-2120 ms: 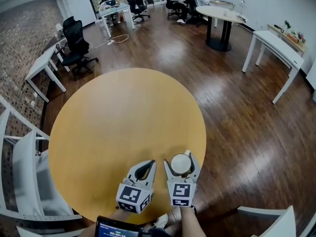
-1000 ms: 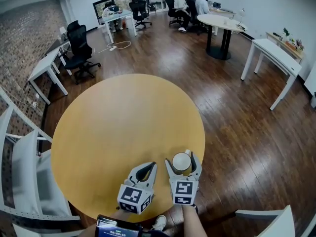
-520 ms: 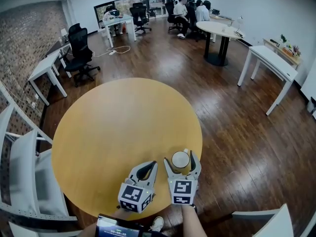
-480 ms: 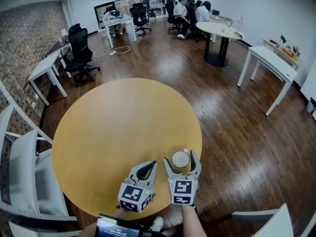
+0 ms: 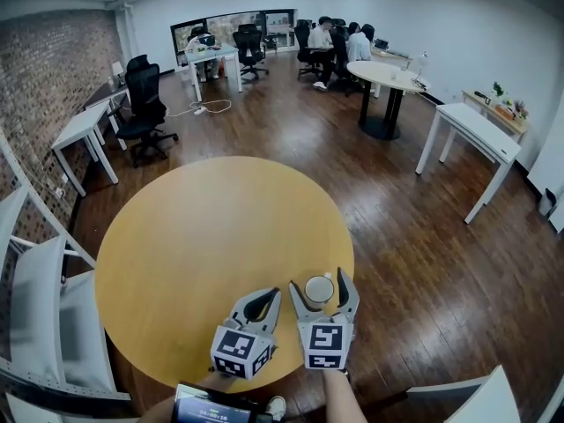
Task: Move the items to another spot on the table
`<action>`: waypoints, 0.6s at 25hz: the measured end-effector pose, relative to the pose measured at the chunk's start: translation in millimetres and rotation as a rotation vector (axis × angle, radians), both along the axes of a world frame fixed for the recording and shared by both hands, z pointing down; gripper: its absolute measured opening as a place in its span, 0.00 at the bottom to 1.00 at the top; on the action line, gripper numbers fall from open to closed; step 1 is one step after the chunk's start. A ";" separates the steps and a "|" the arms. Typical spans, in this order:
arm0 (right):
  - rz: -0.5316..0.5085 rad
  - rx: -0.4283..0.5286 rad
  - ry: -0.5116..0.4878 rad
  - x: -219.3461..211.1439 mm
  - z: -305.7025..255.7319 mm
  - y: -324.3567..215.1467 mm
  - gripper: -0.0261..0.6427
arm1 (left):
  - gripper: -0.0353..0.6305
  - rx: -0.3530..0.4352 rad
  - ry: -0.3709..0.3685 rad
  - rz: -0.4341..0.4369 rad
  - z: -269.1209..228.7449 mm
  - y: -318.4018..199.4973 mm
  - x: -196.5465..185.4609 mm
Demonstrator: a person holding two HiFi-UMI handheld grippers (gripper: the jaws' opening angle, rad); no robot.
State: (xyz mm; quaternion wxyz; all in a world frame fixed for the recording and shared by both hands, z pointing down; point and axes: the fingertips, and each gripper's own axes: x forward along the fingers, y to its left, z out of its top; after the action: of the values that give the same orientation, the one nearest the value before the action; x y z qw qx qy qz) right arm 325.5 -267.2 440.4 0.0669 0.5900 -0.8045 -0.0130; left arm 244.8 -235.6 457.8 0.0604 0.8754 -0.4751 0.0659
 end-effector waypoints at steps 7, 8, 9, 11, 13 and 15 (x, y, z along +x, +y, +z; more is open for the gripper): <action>-0.044 0.015 0.020 -22.7 -17.4 14.1 0.64 | 0.06 0.038 0.009 -0.013 -17.9 9.2 -15.2; -0.051 0.015 0.024 -26.7 -19.0 16.7 0.64 | 0.06 0.043 0.011 -0.016 -19.3 11.1 -17.8; -0.059 0.016 0.027 -30.9 -21.3 19.1 0.64 | 0.06 0.050 0.014 -0.019 -20.4 12.4 -20.4; -0.076 0.021 0.032 -40.6 -27.4 22.9 0.64 | 0.06 0.067 0.021 -0.023 -23.7 14.1 -26.6; -0.096 0.028 0.040 -52.0 -33.9 26.0 0.64 | 0.06 0.074 0.021 -0.033 -30.6 15.7 -34.7; -0.117 0.039 0.046 -63.9 -42.0 29.7 0.59 | 0.06 0.083 0.023 -0.045 -37.0 17.5 -43.9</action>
State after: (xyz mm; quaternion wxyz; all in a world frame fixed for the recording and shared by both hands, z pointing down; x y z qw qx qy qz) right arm 261.6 -237.5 398.4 0.0727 0.5425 -0.8356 -0.0462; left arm 200.9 -218.0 420.8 0.0308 0.8668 -0.4964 0.0348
